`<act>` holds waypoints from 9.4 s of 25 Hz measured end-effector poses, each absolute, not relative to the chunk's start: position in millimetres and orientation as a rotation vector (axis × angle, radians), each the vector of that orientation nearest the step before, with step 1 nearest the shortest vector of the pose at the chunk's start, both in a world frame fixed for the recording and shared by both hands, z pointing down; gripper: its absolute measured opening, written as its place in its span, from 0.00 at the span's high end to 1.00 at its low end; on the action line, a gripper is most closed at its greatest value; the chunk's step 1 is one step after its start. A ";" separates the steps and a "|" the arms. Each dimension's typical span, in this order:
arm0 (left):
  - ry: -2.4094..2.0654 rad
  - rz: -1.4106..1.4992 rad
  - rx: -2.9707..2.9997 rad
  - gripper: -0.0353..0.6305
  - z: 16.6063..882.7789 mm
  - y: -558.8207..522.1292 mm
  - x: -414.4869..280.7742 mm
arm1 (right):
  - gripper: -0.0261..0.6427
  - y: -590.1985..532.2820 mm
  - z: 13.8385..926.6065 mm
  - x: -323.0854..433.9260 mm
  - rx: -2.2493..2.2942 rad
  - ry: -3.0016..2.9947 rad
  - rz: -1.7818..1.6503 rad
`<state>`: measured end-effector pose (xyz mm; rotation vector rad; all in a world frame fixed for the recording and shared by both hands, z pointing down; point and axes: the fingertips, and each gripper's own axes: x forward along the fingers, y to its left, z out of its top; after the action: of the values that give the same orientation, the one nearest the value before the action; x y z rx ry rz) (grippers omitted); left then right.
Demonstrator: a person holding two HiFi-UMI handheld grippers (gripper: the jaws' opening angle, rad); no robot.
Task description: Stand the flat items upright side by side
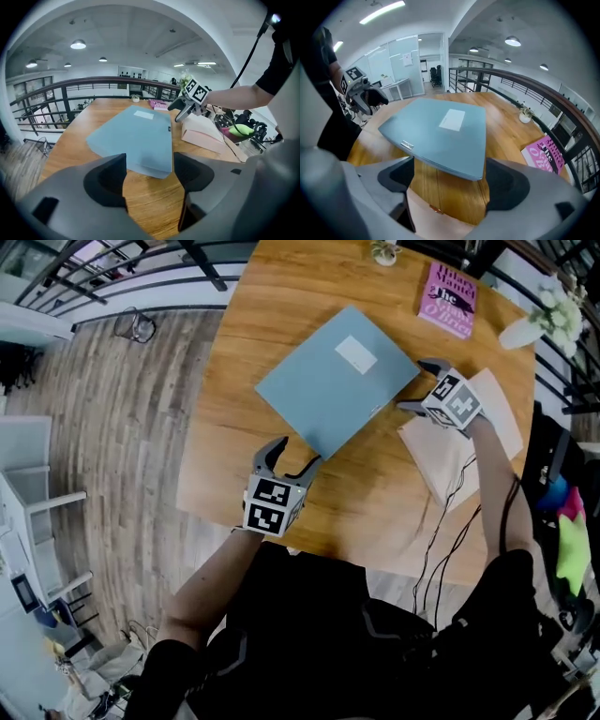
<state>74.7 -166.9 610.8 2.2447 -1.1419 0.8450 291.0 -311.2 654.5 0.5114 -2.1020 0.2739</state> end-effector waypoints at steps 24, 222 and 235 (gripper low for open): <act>-1.096 1.125 2.057 0.44 687.6 -164.5 102.6 | 0.28 -340.5 718.8 288.0 0.296 -1.978 0.173; -1.372 0.011 2.701 0.86 331.8 -225.5 -241.0 | 0.29 -224.7 340.0 44.1 1.858 -2.344 0.291; -1.193 0.075 2.833 0.72 311.5 -212.2 -117.5 | 0.29 -158.3 314.7 181.1 2.046 -2.252 0.234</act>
<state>-117.5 -212.2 311.5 2.8329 -1.1931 0.0750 181.1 -158.3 314.7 2.0458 -2.2517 0.2337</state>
